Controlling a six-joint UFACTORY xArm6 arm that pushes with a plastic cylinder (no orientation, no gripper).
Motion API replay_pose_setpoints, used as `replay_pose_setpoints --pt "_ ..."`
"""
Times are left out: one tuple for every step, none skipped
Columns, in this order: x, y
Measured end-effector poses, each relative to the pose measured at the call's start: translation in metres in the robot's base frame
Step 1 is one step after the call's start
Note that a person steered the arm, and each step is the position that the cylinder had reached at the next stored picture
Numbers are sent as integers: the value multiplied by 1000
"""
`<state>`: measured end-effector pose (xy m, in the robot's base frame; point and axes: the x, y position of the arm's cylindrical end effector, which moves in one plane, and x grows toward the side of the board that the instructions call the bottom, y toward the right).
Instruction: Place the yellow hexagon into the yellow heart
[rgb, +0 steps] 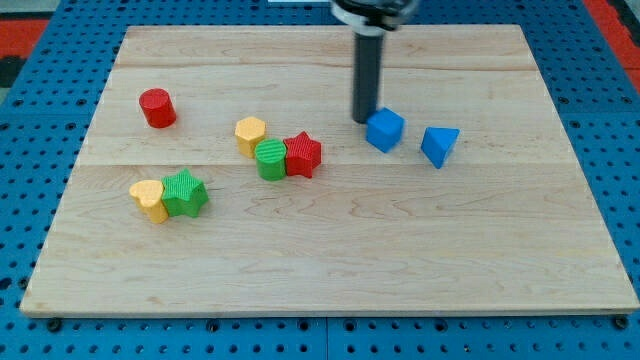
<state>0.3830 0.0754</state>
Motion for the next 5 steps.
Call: replay_pose_setpoints --pt "4 38" --pt "2 15" --pt "0 -17" --pt "2 -73" --pt "12 -87"
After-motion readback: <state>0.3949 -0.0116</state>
